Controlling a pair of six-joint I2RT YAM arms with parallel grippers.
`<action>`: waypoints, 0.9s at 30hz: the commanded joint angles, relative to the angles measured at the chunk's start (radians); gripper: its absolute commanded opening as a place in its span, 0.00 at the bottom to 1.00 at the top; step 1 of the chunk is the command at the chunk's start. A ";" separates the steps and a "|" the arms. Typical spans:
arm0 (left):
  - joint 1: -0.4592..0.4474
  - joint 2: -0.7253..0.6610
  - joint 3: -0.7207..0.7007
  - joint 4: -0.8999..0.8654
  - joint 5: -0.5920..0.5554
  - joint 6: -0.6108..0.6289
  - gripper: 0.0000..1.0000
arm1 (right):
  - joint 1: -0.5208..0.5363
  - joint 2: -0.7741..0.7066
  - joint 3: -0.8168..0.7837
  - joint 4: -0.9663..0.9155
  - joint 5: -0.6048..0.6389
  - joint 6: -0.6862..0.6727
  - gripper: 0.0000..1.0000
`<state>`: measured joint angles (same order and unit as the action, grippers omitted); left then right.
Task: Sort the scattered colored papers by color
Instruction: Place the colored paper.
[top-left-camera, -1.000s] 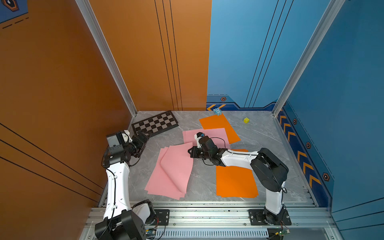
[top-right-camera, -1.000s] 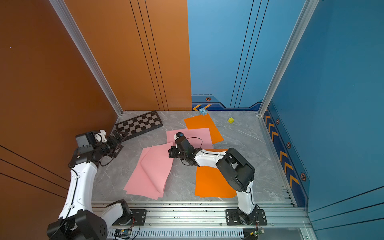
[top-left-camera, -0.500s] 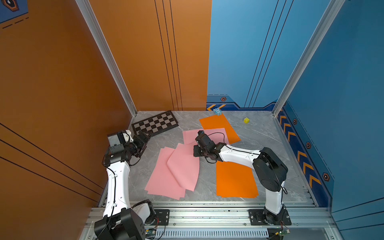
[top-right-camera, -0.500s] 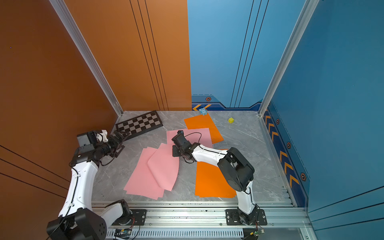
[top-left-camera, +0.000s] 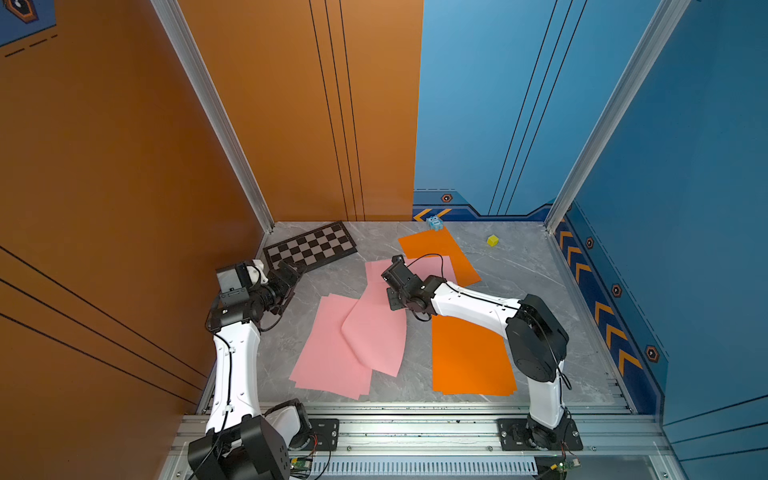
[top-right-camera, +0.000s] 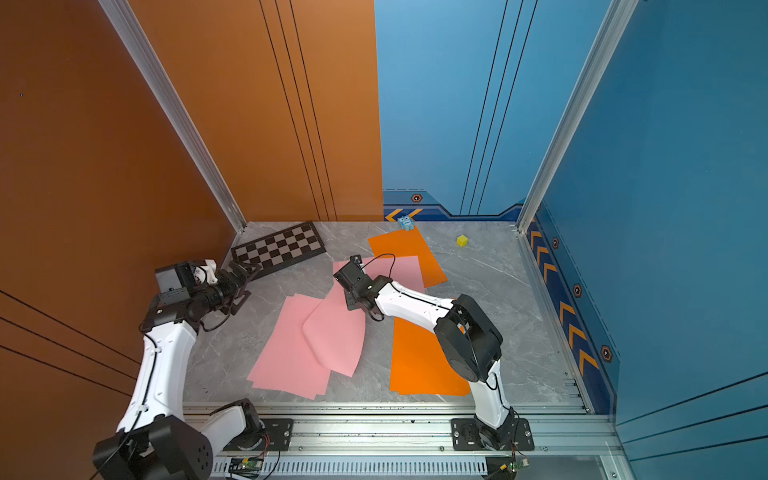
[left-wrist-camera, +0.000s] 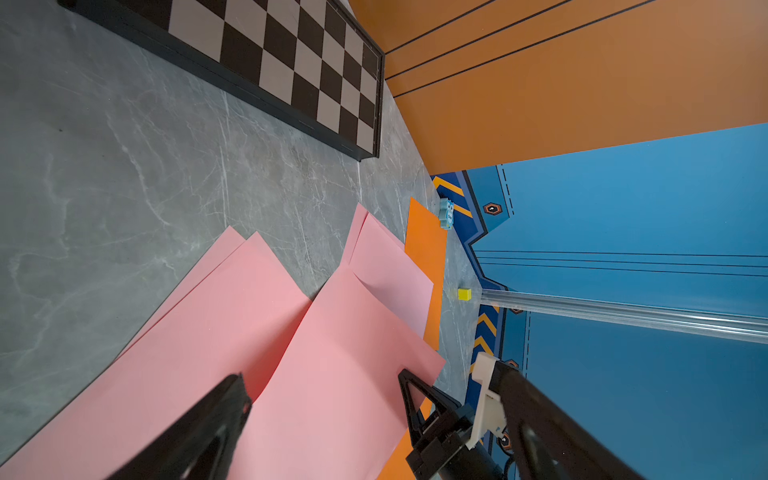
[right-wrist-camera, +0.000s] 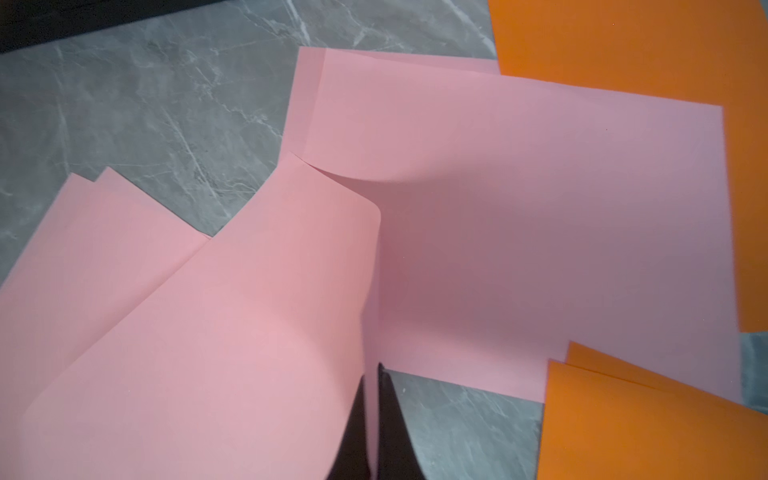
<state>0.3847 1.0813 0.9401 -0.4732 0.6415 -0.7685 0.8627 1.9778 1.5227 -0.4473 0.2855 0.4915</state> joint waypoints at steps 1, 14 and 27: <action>-0.010 0.006 -0.005 0.015 0.024 0.011 0.98 | -0.014 0.033 0.035 -0.084 0.050 -0.024 0.00; -0.020 0.016 -0.009 0.014 0.020 0.017 0.98 | 0.036 0.039 0.055 0.018 -0.214 0.031 0.00; -0.036 0.020 -0.013 0.015 0.010 0.018 0.98 | 0.037 0.064 -0.004 0.323 -0.317 0.302 0.00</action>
<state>0.3557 1.0958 0.9386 -0.4702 0.6479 -0.7677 0.9100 2.0220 1.5257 -0.2279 0.0032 0.6956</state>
